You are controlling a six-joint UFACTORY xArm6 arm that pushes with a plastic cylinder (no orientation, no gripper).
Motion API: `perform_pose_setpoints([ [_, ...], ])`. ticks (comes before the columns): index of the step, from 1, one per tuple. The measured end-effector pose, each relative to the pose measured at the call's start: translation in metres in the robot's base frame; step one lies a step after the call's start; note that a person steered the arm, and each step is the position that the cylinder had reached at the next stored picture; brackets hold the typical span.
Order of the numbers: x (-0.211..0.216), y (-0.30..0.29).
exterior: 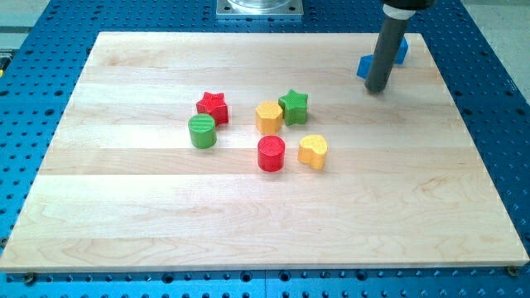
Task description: Push the blue blocks to the left
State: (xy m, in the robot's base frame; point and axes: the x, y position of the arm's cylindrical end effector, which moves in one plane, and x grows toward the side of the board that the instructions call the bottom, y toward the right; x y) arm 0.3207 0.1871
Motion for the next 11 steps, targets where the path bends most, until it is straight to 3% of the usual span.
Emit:
perform_pose_setpoints([
  [2, -0.022, 0.015],
  [3, 0.006, 0.049],
  [4, -0.008, 0.129],
  [5, -0.053, 0.134],
  [6, -0.075, 0.11],
  [8, -0.068, 0.009],
  [9, -0.05, 0.058],
  [10, -0.004, 0.1],
  [11, 0.044, 0.072],
])
